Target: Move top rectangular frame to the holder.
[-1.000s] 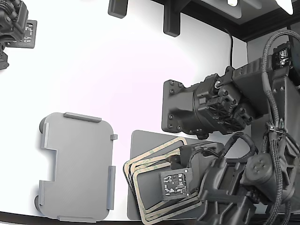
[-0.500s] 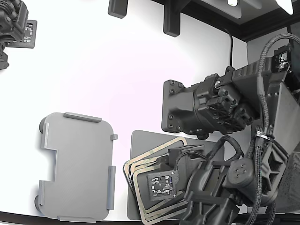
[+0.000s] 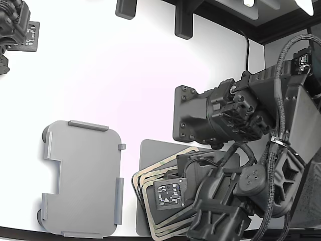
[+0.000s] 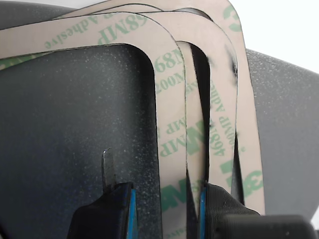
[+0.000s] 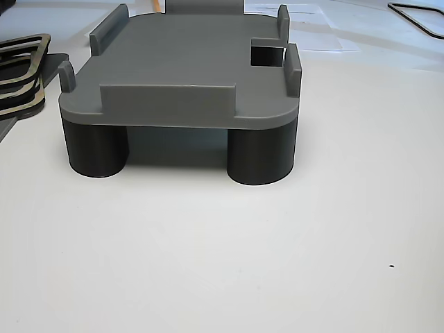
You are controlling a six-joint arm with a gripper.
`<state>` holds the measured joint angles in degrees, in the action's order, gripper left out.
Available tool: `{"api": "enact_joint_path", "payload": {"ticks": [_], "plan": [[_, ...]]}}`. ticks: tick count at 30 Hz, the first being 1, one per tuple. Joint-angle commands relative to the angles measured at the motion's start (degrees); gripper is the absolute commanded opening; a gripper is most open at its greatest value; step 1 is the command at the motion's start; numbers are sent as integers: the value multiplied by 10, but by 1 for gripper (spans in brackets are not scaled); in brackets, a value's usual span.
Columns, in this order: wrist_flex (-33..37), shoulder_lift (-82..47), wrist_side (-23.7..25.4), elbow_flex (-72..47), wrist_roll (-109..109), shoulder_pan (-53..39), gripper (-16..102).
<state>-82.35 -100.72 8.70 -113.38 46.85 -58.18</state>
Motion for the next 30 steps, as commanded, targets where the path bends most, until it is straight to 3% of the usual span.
{"api": "enact_joint_path", "payload": {"ticks": [1,30], "plan": [[6,-18,0,5,-1,11,49],[35,-33,11,-34,-16,15,42]]}}
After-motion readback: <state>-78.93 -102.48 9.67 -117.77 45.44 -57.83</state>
